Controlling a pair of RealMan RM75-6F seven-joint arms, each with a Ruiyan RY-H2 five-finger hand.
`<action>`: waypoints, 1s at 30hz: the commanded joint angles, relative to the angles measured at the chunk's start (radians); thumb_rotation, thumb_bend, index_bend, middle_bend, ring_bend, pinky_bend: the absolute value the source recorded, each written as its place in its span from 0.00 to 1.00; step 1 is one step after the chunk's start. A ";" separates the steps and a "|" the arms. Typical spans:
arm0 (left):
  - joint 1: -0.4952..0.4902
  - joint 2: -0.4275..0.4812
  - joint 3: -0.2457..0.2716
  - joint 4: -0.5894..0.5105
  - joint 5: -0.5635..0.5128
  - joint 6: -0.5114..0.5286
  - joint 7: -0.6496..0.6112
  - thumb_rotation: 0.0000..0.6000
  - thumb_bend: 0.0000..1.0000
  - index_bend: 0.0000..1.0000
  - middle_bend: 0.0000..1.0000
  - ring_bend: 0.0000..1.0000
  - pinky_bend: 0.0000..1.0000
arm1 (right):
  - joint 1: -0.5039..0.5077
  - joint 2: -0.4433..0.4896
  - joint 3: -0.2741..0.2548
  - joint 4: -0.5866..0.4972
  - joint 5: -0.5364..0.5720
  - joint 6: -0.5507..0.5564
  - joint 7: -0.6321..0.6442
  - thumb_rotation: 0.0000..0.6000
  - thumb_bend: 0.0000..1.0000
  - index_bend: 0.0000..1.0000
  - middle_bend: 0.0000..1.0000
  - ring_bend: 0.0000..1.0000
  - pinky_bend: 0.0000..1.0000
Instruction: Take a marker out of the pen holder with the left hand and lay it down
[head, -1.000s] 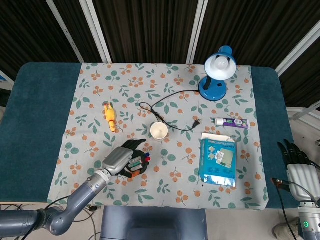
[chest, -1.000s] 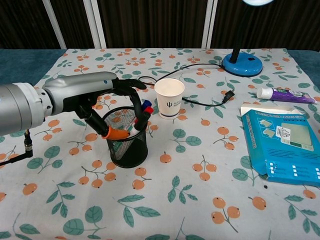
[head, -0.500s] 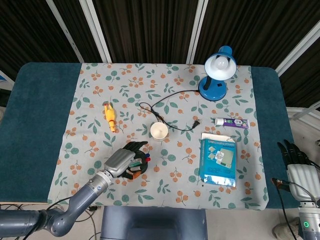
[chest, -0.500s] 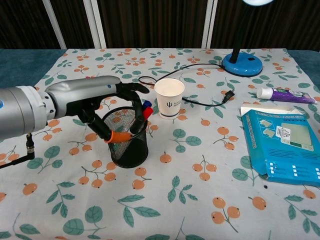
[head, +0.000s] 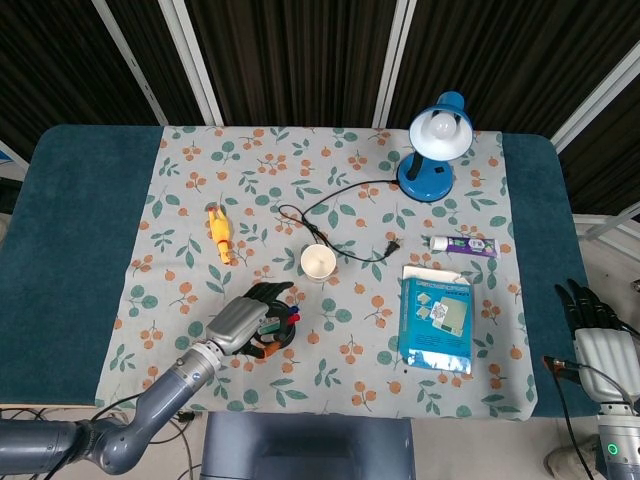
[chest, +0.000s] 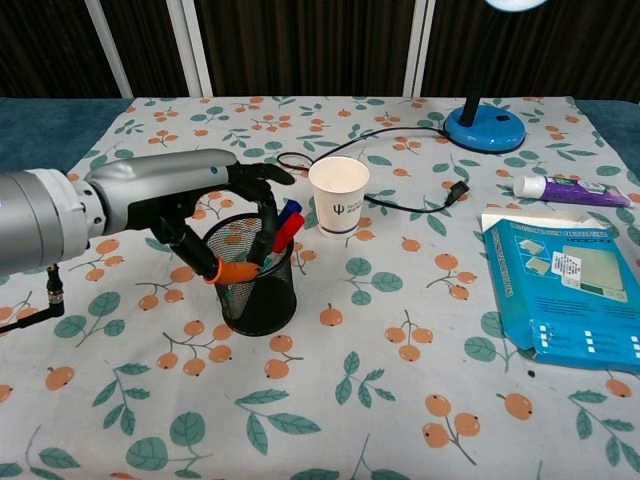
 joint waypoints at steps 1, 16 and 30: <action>-0.001 0.003 0.002 0.000 -0.002 0.001 0.005 1.00 0.33 0.49 0.01 0.00 0.00 | 0.000 0.000 0.000 0.000 0.000 0.000 -0.001 1.00 0.16 0.02 0.00 0.07 0.18; -0.012 0.022 0.006 -0.016 -0.028 0.008 0.029 1.00 0.36 0.52 0.02 0.00 0.00 | 0.000 0.000 -0.001 0.000 0.000 -0.002 0.000 1.00 0.16 0.02 0.00 0.07 0.18; 0.018 0.112 -0.002 -0.144 0.058 0.059 -0.012 1.00 0.39 0.54 0.04 0.00 0.00 | 0.000 0.000 -0.001 0.000 0.002 -0.002 -0.002 1.00 0.17 0.02 0.00 0.07 0.18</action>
